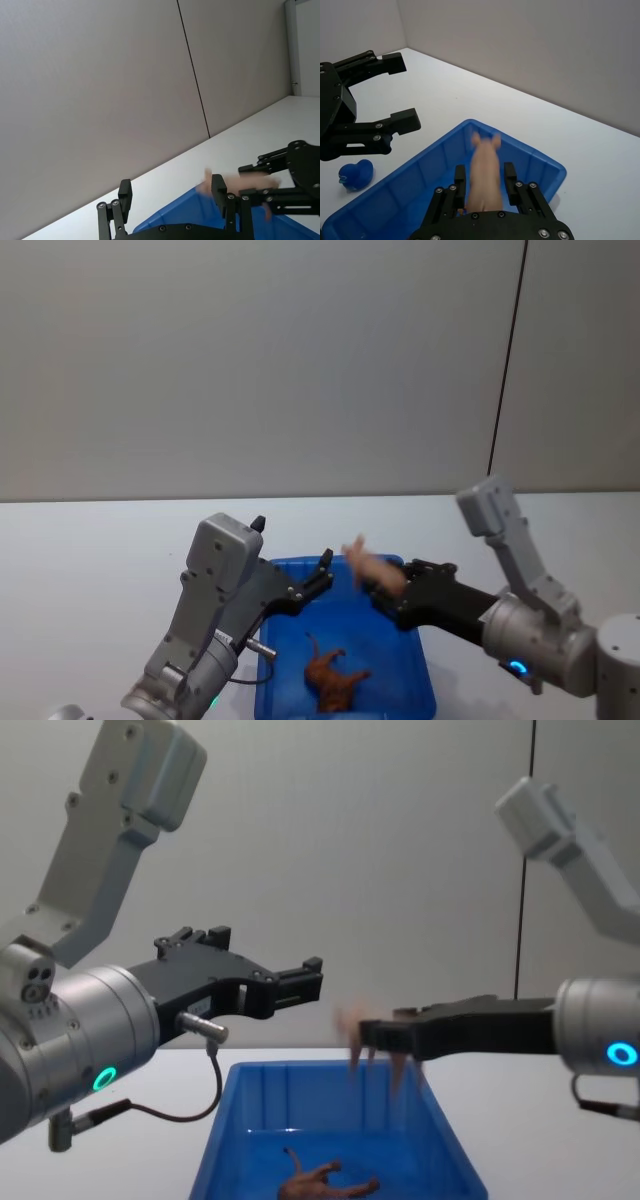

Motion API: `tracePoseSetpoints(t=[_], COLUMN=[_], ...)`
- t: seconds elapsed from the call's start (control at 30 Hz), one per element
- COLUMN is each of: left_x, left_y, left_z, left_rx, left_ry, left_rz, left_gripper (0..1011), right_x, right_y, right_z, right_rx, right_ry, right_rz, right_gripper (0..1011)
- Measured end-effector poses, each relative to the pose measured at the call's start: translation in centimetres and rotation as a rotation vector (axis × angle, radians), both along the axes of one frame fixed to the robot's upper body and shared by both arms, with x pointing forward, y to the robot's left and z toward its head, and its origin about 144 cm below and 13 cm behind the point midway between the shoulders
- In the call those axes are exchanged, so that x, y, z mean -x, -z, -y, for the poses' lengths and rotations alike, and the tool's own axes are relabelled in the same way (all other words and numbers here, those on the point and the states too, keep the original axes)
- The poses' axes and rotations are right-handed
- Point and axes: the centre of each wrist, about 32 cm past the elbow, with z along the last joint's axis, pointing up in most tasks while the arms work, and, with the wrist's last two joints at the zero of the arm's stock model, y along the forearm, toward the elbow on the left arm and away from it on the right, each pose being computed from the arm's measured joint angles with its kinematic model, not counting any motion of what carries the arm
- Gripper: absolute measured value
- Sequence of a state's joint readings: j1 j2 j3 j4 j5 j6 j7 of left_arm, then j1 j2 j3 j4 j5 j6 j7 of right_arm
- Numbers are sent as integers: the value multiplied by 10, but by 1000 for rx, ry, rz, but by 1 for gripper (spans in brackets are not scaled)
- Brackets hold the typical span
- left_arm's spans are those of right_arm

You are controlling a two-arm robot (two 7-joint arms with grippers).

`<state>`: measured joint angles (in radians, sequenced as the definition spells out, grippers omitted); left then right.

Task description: Pick up the two dolls from the table and place them into the box.

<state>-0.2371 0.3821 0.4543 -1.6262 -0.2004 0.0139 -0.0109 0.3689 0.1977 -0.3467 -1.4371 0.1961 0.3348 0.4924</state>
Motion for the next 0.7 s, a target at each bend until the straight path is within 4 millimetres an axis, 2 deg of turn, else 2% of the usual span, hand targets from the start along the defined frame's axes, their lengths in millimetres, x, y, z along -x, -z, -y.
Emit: tracePoseSetpoints(t=[0.33,0.43,0.47,0.7], left_x=[0,0,0,0], left_y=[0,0,0,0], left_z=[0,0,0,0], left_rx=[0,0,0,0], left_ry=[0,0,0,0], left_rz=[0,0,0,0], left_gripper=[1001,1001,1001,1001], right_x=[-12,-12,-12,-9], right_y=[4,5,5,8], right_z=[-15,-15,-15,-3], right_rx=[16,20,20,31], right_ry=[-33,-31,-31,-1], right_rz=[-15,-11,-11,6], right_gripper=[709,822,822,1001])
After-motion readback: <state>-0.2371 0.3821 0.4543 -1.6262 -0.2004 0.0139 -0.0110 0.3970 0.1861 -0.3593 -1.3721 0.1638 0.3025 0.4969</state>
